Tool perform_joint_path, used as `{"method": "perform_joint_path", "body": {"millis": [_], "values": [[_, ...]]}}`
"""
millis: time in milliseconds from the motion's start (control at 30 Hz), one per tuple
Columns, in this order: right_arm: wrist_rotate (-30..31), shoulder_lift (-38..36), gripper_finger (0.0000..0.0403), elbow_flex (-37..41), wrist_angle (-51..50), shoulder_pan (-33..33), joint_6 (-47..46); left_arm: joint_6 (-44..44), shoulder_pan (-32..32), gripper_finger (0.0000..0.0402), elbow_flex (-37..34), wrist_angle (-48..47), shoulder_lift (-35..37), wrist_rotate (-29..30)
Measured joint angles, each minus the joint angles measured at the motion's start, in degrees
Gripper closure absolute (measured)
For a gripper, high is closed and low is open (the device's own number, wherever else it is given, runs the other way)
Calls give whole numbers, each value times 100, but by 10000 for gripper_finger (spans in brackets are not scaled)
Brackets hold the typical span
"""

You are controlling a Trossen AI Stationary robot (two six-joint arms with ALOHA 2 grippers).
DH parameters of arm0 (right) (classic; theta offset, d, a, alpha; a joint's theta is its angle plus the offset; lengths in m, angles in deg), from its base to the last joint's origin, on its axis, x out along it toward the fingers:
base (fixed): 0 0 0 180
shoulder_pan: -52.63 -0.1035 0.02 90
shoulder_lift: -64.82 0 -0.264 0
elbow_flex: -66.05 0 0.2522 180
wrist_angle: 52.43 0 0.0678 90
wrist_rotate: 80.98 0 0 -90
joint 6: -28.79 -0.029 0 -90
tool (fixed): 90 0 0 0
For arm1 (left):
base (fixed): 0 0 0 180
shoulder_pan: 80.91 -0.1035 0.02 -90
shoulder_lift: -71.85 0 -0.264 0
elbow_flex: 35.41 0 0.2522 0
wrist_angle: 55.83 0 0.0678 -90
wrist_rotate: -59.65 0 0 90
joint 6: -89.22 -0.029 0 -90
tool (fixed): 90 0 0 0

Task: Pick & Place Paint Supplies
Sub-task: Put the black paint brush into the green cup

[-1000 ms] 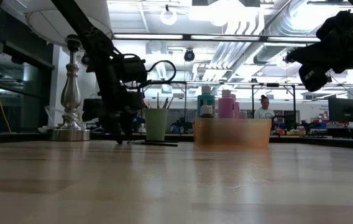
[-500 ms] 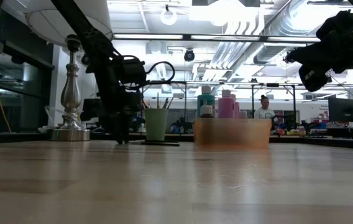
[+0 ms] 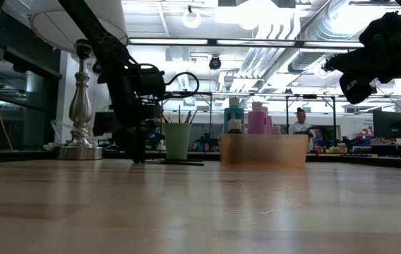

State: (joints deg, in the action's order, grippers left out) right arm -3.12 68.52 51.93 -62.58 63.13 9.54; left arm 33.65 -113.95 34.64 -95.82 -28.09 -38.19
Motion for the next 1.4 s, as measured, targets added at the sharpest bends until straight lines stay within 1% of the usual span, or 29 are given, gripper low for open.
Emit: {"method": "perform_joint_path", "body": {"millis": [333, 733, 1033, 1400], "values": [[0, -2, 401, 1, 0, 0, -1, 395, 0, 326, -1, -50, -2, -68], [0, -1, 401, 1, 0, 1, -1, 335, 0, 326, -11, 34, -11, -363], [0, 0, 401, 0, 0, 0, 0, 314, 4, 328, -4, -39, -41, -362], [0, -2, 401, 2, 0, 0, -2, 1099, 9, 328, 1, -363, -44, -347]]}}
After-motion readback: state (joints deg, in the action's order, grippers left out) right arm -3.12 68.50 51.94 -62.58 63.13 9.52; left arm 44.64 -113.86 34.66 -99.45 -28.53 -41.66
